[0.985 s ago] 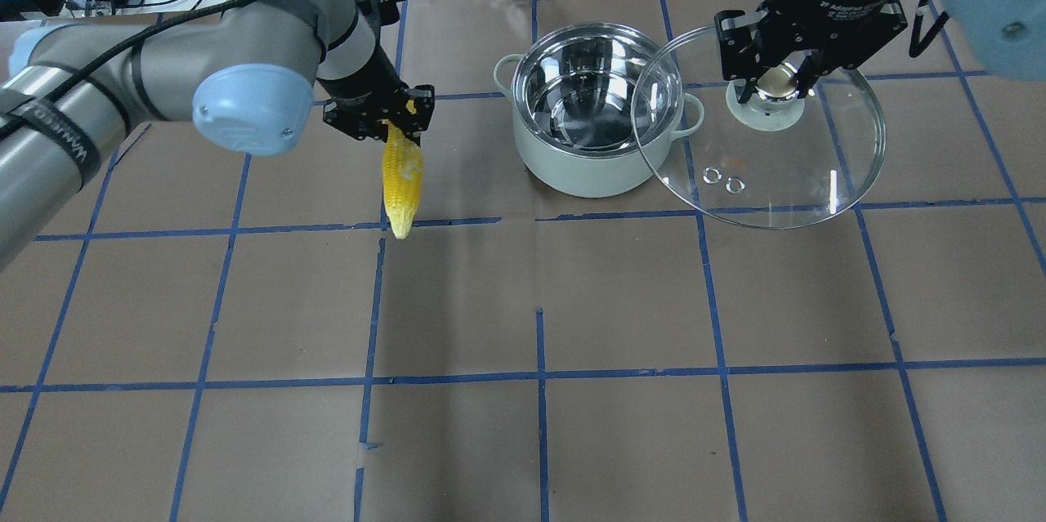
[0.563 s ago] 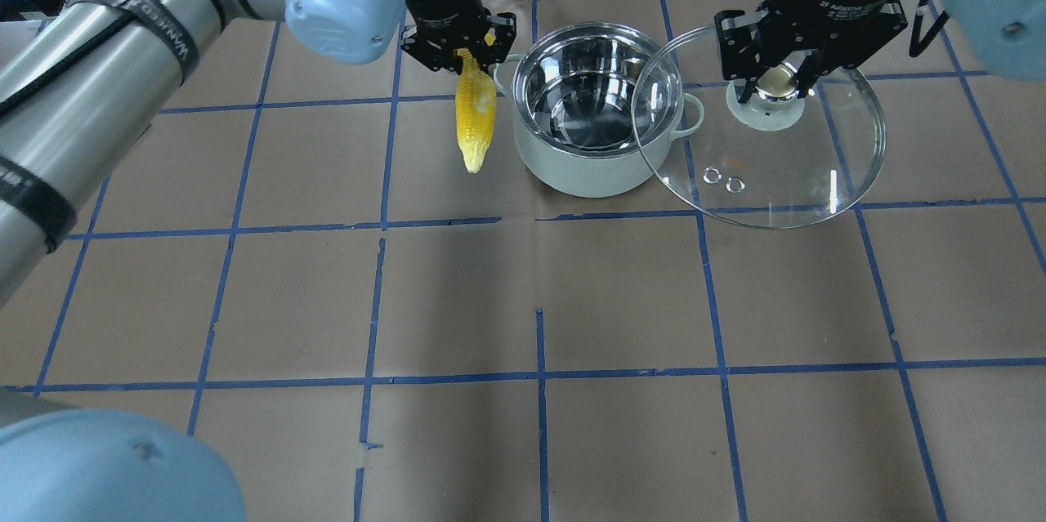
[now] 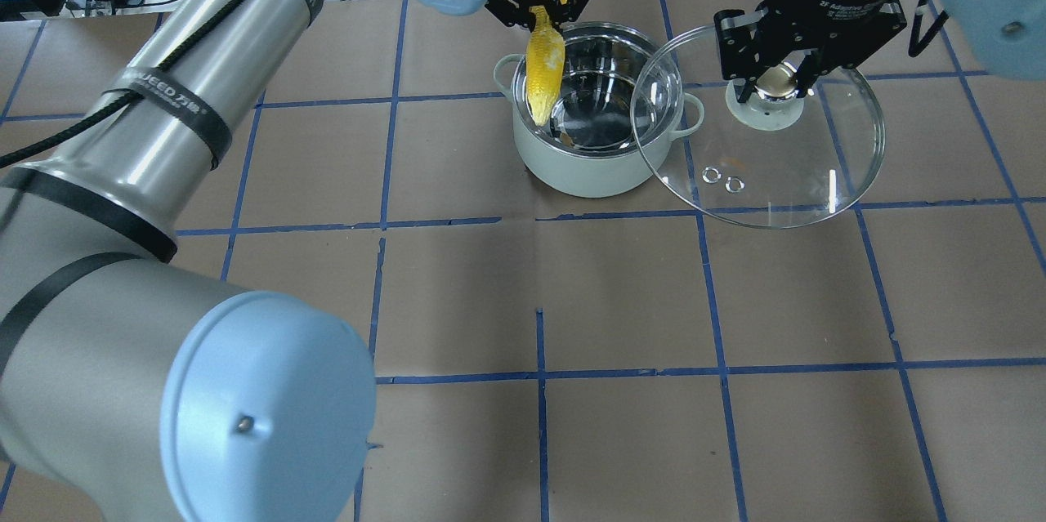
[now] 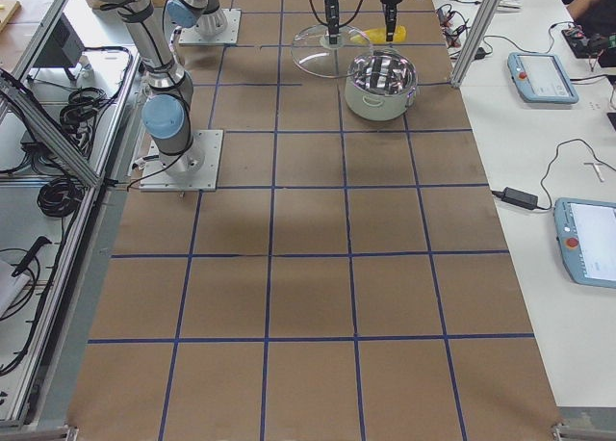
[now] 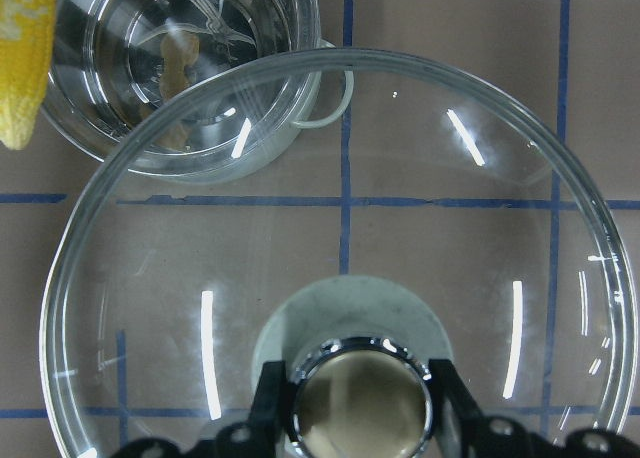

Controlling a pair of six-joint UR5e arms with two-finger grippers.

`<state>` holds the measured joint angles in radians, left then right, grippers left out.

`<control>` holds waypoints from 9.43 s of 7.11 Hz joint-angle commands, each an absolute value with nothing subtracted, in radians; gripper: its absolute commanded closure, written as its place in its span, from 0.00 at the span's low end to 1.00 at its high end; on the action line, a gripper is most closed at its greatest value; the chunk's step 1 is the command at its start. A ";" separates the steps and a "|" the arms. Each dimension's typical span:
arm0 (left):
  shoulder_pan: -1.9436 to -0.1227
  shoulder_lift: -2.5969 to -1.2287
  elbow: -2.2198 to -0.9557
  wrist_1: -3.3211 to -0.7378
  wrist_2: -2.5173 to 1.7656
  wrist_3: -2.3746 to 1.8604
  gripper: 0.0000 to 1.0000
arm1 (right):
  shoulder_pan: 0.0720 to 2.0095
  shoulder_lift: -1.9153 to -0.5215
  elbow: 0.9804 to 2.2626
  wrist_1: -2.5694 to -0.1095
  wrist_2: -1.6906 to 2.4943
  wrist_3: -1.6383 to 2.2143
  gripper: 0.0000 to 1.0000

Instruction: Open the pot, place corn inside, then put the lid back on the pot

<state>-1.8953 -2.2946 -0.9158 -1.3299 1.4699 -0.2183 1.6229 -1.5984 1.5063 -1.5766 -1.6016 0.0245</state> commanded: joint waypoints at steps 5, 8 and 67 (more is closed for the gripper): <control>-1.924 -2.376 -0.850 -1.324 1.471 -0.212 0.00 | 1.623 -1.598 1.506 -1.575 -1.603 0.025 0.76; -1.881 -2.272 -0.906 -1.345 1.470 -0.196 0.00 | 1.623 -1.598 1.506 -1.575 -1.603 0.025 0.76; -1.522 -1.601 -1.460 -1.629 1.580 0.037 0.00 | 1.634 -1.597 1.503 -1.585 -1.568 0.130 0.28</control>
<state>-1.5217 -1.6008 -1.4608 -1.6291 1.5803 0.0356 1.6447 -1.5430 1.4581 -1.5789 -1.6084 0.1328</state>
